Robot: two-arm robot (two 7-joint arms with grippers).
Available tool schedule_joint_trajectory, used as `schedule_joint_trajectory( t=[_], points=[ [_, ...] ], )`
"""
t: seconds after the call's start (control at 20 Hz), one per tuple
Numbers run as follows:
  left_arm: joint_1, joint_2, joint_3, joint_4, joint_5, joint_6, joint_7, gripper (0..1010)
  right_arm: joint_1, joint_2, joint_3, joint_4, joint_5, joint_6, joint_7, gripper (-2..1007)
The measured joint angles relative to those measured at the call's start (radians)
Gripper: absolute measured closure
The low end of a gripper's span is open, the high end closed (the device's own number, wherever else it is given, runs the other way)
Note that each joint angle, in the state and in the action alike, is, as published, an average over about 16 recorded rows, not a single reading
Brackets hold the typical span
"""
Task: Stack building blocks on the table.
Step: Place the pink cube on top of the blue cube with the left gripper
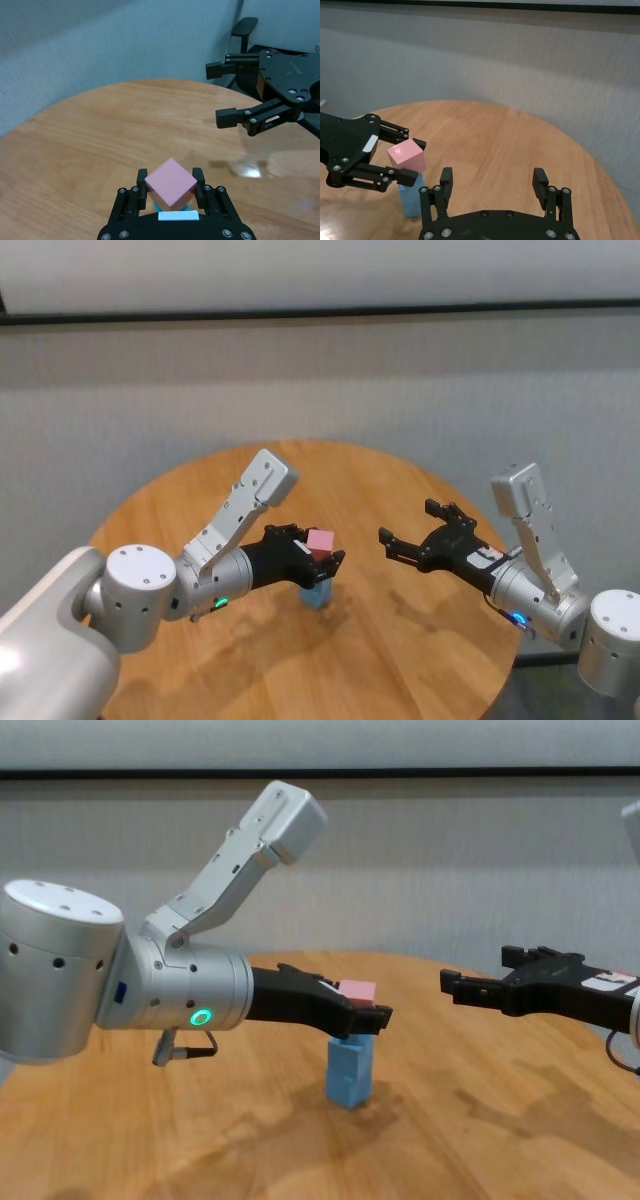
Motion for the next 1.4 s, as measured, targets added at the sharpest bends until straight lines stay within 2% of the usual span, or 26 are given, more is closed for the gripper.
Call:
schedule_joint_trajectory(
  t=[1.05, 1.4],
  points=[
    [-0.021, -0.007, 0.012, 0.044, 0.0, 0.003, 0.003, 445, 0.0, 0.0, 0.0, 0.0, 0.0, 0.0, 0.0, 1],
    [-0.021, -0.007, 0.012, 0.039, -0.003, 0.01, 0.002, 346, 0.0, 0.0, 0.0, 0.0, 0.0, 0.0, 0.0, 1]
  ],
)
